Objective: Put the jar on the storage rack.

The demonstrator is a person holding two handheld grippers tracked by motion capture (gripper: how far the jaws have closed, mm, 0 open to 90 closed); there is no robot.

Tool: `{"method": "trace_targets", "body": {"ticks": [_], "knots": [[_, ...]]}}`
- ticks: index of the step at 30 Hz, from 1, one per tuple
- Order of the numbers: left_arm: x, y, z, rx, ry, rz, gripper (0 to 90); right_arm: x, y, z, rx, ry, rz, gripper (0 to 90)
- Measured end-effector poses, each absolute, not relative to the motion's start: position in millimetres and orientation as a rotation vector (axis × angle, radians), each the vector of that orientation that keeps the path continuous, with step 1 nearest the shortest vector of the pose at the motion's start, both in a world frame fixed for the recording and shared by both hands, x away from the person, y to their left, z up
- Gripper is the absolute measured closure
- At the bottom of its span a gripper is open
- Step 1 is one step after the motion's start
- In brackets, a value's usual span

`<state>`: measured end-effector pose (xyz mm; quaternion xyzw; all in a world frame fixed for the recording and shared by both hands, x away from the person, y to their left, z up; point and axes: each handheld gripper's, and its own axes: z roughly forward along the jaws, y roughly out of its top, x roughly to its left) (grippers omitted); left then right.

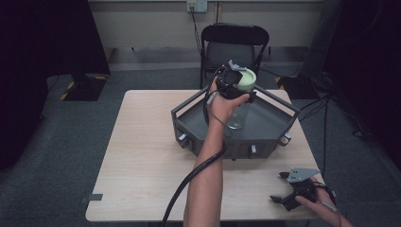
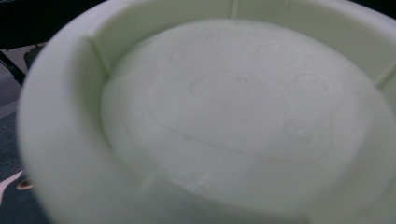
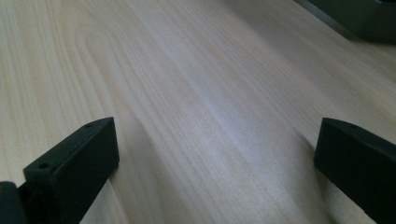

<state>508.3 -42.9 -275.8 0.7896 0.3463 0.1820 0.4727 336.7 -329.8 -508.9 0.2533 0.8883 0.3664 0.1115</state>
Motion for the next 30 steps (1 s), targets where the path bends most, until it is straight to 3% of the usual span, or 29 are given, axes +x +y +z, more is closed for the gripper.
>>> {"method": "trace_targets", "body": {"ticks": [10, 30], "knots": [[506.8, -34.2, -279.5, 1.910, 0.862, 0.397, 2.8, 336.8, -329.8, -508.9, 0.744, 2.609, 1.076, 0.0], [481.7, 1.6, -283.5, 1.884, 0.825, 0.365, 0.6, 336.8, -329.7, -508.9, 0.744, 2.607, 1.077, 0.0]]}}
